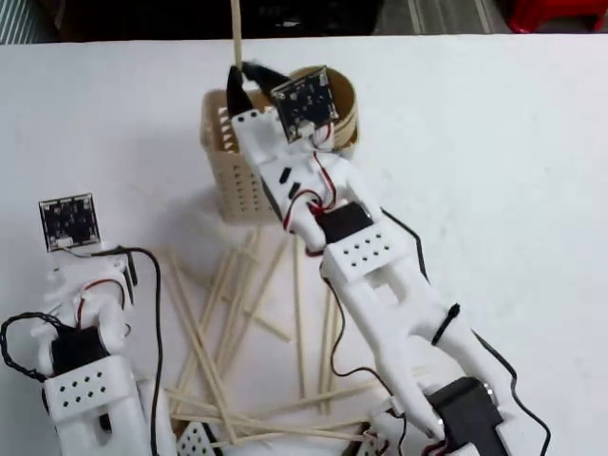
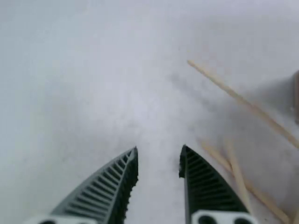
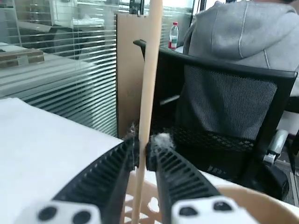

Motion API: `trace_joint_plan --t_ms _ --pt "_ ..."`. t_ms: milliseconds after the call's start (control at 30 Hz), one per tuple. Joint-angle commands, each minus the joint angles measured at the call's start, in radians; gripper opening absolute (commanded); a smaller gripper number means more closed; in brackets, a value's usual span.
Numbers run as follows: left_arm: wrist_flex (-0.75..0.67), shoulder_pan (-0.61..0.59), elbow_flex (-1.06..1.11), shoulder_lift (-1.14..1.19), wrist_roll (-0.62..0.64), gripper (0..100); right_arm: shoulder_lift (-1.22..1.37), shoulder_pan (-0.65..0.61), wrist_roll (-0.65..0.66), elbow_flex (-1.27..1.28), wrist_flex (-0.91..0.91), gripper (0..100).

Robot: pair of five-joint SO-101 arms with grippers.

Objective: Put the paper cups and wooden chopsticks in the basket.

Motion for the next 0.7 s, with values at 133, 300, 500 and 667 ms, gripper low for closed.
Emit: trace_joint_plan --t_ms 133,300,500,667 --pt "-0.025 -0.01 0.0 -0.016 -0.009 16 -0.039 0.013 0.006 -0.031 0.193 15.5" --pt "-0.025 -0.01 0.0 -0.016 -0.009 16 -0.196 0.002 0.005 -0.11 0.535 15.5" --pt "-0.025 -0.01 0.0 -0.016 -0.009 16 -0.325 -0.047 0.012 -0.183 0.947 15.5" --pt "-0.025 -0.01 0.0 -0.016 -0.009 16 -0.314 -0.105 0.005 -0.16 1.15 15.5"
